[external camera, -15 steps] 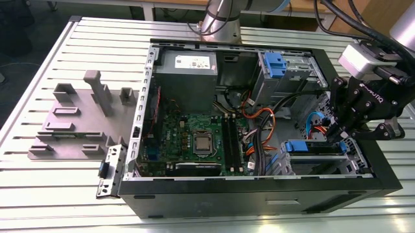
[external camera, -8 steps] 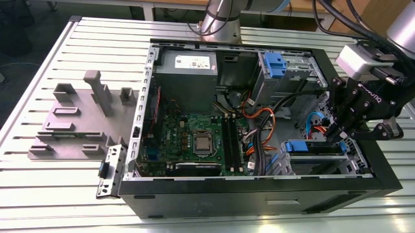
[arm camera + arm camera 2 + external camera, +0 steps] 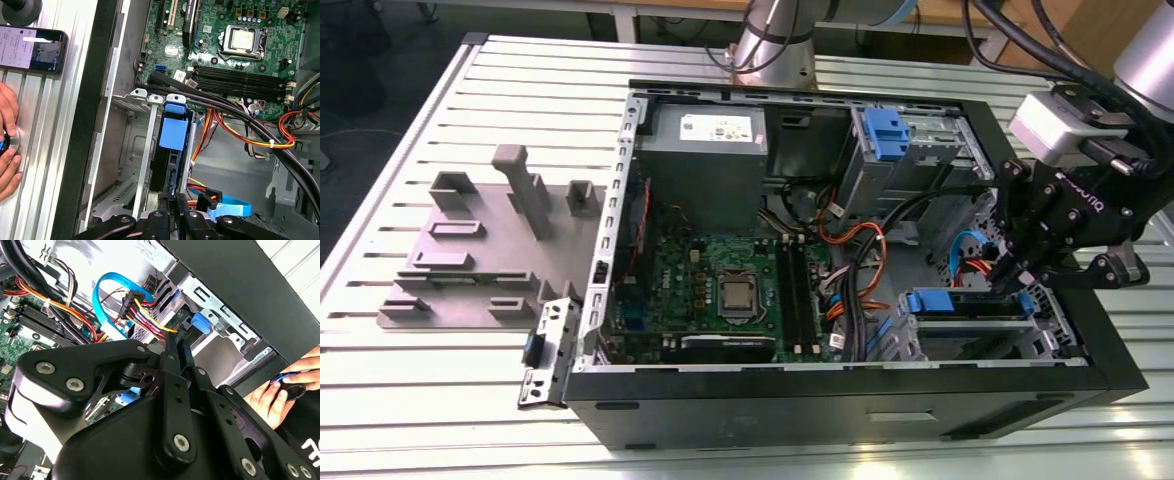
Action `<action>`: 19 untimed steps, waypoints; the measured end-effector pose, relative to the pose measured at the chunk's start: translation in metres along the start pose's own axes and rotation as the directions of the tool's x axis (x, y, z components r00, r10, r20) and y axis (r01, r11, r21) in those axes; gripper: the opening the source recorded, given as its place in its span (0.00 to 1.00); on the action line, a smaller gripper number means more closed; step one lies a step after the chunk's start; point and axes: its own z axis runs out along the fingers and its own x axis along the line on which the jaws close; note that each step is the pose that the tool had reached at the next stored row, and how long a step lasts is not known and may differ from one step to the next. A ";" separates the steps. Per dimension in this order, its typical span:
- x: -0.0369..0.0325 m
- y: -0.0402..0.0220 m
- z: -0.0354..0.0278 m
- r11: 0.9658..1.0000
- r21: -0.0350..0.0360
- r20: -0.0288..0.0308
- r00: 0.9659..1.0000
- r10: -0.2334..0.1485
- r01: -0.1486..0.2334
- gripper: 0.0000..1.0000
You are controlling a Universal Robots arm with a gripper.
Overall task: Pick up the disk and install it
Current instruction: 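Insert the first disk wire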
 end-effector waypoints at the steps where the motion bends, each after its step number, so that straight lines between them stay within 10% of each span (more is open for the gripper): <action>1: 0.0000 0.0000 0.0000 1.000 0.000 0.000 1.000 0.000 0.000 0.17; 14: -0.0001 -0.0001 0.0012 0.999 -0.002 0.006 0.999 0.054 -0.054 0.17; 19: -0.0006 0.0026 0.0020 0.998 0.013 0.009 0.998 0.062 -0.063 0.17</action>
